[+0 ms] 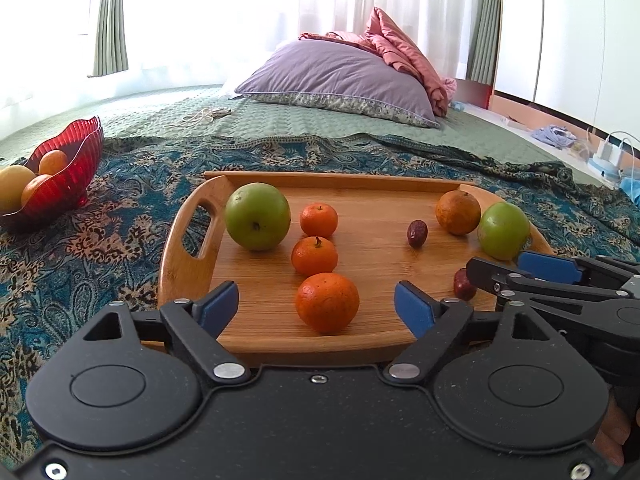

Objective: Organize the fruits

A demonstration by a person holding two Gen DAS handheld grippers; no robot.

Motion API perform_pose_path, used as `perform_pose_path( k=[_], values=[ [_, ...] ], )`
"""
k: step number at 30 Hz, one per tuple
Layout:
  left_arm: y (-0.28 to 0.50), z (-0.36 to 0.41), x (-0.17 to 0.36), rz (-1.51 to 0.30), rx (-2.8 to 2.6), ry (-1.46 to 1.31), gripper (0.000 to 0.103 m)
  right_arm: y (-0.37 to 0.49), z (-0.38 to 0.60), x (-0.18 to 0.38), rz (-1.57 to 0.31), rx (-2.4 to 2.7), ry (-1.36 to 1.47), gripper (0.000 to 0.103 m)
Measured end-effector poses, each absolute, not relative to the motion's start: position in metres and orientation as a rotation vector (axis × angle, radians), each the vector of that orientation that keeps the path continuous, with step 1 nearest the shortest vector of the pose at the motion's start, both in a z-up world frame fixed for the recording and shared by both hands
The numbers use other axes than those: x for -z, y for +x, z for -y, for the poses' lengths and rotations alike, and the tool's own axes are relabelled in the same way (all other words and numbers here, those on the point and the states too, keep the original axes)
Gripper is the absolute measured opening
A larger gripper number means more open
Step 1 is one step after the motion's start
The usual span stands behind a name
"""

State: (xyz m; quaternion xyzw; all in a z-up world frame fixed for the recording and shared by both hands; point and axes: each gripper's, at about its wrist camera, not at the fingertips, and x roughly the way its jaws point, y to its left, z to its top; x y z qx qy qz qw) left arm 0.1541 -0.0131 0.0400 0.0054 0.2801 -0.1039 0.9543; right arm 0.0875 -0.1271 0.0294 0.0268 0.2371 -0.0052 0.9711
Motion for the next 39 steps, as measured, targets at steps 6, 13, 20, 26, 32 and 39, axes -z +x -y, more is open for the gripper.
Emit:
perform_pose_path(
  k=[6, 13, 20, 26, 32, 39],
  values=[
    [0.149, 0.009, -0.045, -0.565, 0.210, 0.013, 0.087, 0.079, 0.131, -0.033, -0.456, 0.020, 0.043, 0.080],
    [0.141, 0.004, -0.050, -0.564, 0.224, 0.006, 0.097, 0.069, 0.135, -0.039, -0.434, 0.037, 0.038, 0.091],
    [0.131, 0.002, -0.052, -0.562, 0.227, 0.013, 0.099, 0.059, 0.139, -0.040, -0.435, 0.040, 0.046, 0.099],
    [0.124, 0.001, -0.048, -0.575, 0.224, 0.022, 0.099, 0.050, 0.142, -0.038, -0.439, 0.038, 0.052, 0.103],
    [0.118, -0.001, -0.037, -0.590, 0.213, 0.037, 0.099, 0.043, 0.137, -0.030, -0.452, 0.034, 0.017, 0.103],
    [0.118, -0.005, -0.024, -0.618, 0.190, 0.040, 0.099, 0.042, 0.134, -0.015, -0.489, 0.039, 0.016, 0.103]
  ],
)
